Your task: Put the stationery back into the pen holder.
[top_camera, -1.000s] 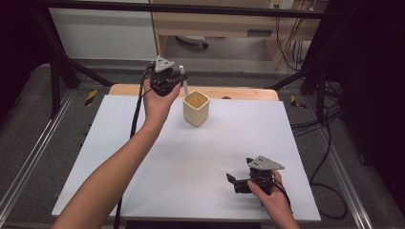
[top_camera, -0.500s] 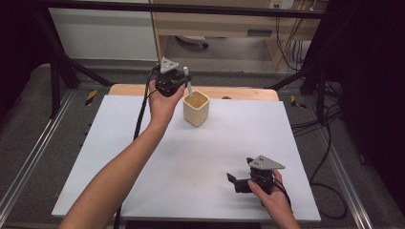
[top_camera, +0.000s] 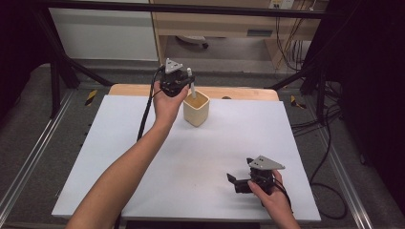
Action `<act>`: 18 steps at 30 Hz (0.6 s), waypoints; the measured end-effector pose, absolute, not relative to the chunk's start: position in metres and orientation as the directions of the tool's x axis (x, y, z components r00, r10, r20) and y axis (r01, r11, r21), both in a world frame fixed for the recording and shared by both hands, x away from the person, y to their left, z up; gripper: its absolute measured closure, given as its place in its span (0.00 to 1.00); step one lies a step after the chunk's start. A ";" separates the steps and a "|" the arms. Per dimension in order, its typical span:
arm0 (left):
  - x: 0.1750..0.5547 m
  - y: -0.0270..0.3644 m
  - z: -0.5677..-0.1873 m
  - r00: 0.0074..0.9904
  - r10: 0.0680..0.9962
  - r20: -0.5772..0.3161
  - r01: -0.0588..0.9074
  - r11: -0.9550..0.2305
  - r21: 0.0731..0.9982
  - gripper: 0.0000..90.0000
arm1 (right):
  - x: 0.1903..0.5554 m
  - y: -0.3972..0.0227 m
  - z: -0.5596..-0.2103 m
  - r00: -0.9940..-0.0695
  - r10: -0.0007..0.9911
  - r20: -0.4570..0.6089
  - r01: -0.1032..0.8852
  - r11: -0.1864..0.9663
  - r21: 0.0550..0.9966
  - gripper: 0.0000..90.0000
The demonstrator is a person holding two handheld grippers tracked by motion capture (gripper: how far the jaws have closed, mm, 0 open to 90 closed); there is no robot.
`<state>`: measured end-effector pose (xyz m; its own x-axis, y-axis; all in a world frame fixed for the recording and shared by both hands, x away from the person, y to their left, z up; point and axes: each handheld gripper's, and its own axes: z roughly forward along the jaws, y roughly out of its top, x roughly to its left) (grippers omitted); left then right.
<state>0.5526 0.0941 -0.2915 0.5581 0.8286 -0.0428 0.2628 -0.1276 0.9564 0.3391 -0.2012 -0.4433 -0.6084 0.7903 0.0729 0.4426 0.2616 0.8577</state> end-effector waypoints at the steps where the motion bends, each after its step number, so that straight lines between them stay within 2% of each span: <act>1: 0.553 0.094 -0.292 0.558 0.829 -0.043 0.262 -0.127 0.957 0.87 | 0.339 -0.201 -0.443 -0.608 0.791 0.073 0.443 0.262 0.858 0.04; 18: 0.556 0.086 -0.301 0.555 0.831 -0.029 0.272 -0.149 0.951 0.87 | 0.339 -0.200 -0.443 -0.612 0.787 0.076 0.442 0.261 0.858 0.04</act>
<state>0.5558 0.0856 -0.3010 0.5550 0.8314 -0.0289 0.2721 -0.1486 0.9507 0.3387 -0.2001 -0.4430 -0.6124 0.7869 0.0765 0.4419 0.2605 0.8584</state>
